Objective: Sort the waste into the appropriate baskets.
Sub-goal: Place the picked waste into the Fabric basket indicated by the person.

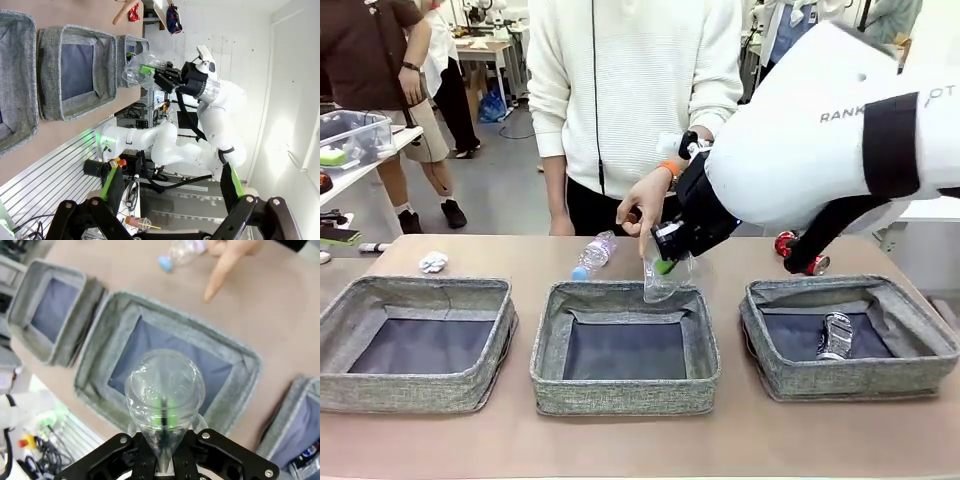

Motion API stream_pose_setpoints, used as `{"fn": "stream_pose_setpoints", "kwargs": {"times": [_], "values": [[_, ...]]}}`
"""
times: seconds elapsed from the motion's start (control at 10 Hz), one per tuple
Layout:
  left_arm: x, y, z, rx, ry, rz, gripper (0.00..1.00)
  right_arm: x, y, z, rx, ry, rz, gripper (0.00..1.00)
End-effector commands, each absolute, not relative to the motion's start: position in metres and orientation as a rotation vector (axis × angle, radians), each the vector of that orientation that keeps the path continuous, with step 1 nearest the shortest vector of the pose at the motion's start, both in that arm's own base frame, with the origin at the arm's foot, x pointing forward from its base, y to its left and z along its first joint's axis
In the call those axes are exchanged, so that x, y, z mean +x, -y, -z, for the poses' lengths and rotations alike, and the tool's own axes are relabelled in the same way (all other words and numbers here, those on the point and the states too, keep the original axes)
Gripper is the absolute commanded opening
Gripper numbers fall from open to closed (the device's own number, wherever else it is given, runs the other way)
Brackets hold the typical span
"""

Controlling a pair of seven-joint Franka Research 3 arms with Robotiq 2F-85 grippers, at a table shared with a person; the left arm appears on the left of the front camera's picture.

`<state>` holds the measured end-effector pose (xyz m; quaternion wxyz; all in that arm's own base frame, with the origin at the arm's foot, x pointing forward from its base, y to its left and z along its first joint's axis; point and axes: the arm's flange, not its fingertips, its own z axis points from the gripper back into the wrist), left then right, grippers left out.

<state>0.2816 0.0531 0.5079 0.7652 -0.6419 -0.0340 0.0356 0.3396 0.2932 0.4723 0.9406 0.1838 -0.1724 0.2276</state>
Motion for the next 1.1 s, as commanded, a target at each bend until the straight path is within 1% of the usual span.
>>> {"fn": "stream_pose_setpoints", "kwargs": {"times": [0.0,0.1,0.2,0.3,0.4,0.5,0.6,1.0], "values": [[0.281,-0.053,-0.5093,-1.411,0.091,-0.06,1.0,0.347,-0.2946,-0.4713,0.416,0.328,-0.504,0.02],[0.281,-0.053,-0.5093,-1.411,0.091,-0.06,1.0,0.347,-0.2945,-0.4708,0.417,0.329,-0.507,0.02],[0.281,-0.053,-0.5093,-1.411,0.091,-0.06,1.0,0.3466,-0.2947,-0.4704,0.425,0.319,-0.515,0.61],[0.281,-0.053,-0.5093,-1.411,0.091,-0.06,1.0,0.3468,-0.2946,-0.4702,0.433,0.313,-0.516,0.61],[0.281,-0.053,-0.5093,-1.411,0.091,-0.06,1.0,0.347,-0.2946,-0.4696,0.454,0.309,-0.524,1.0],[0.281,-0.053,-0.5093,-1.411,0.091,-0.06,1.0,0.3462,-0.2929,-0.4693,0.506,0.319,-0.54,0.65],[0.281,-0.053,-0.5093,-1.411,0.091,-0.06,1.0,0.3453,-0.291,-0.4692,0.513,0.321,-0.534,1.0],[0.281,-0.053,-0.5093,-1.411,0.091,-0.06,1.0,0.3451,-0.2853,-0.4692,0.562,0.323,-0.518,1.0]]}}
